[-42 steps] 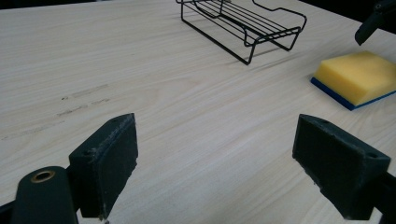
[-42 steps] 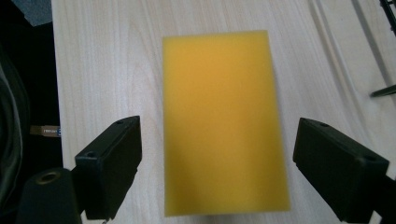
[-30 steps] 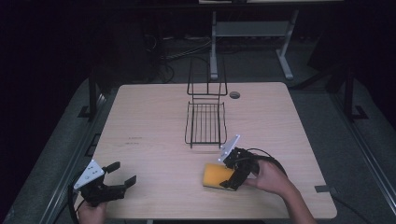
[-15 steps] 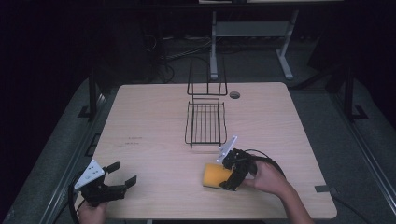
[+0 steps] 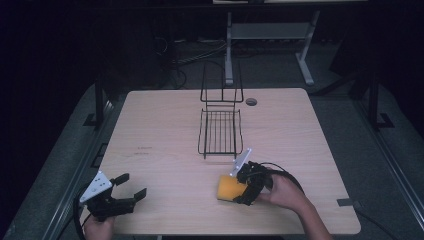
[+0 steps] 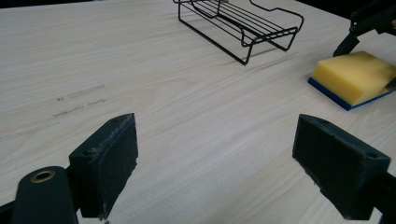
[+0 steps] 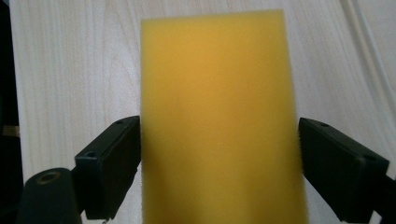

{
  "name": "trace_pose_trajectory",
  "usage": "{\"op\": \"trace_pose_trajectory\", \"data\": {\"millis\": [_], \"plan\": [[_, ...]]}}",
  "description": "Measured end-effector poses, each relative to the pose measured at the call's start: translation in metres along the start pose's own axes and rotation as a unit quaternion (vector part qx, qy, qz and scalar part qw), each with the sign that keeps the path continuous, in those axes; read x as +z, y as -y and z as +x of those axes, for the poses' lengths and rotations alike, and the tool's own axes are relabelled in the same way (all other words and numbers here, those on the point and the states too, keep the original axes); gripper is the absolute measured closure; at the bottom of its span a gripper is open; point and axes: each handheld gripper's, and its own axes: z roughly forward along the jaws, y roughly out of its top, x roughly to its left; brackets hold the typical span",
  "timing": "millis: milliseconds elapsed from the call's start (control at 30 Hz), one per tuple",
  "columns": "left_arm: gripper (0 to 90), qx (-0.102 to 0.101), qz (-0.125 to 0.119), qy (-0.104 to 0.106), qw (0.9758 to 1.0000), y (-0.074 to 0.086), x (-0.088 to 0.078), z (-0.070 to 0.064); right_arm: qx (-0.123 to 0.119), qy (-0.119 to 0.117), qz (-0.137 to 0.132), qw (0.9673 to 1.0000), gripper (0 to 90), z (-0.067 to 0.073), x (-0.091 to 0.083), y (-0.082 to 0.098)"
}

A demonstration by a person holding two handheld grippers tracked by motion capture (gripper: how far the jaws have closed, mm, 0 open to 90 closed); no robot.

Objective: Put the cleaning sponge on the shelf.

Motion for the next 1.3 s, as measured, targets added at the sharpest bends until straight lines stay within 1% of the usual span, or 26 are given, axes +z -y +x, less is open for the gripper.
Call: {"op": "trace_pose_trajectory", "data": {"millis": [233,467,733,967,1133,1300], "plan": [[13.4,-0.001,-0.001,0.000,1.0000,0.000,0.000,0.000,-0.001,0.002,0.005,1.0000,15.2,0.002,0.006,0.000],[13.4,0.000,-0.001,0.001,1.0000,0.000,0.000,0.000,-0.002,0.007,0.005,1.0000,15.6,0.002,0.007,0.001],[13.4,0.000,-0.002,0.000,1.0000,0.000,-0.001,0.001,-0.008,0.012,0.000,0.9999,20.3,0.004,0.008,0.002],[13.4,-0.001,-0.003,0.001,1.0000,0.000,-0.001,0.001,-0.006,0.011,-0.006,0.9999,21.3,0.003,0.004,0.002],[13.4,-0.003,-0.004,0.000,1.0000,0.000,-0.001,0.001,-0.008,0.013,-0.007,0.9999,21.5,0.002,-0.001,-0.002],[13.4,-0.001,-0.003,-0.002,1.0000,0.000,-0.001,0.000,-0.009,0.010,-0.006,0.9999,21.6,0.000,-0.005,-0.006]]}}
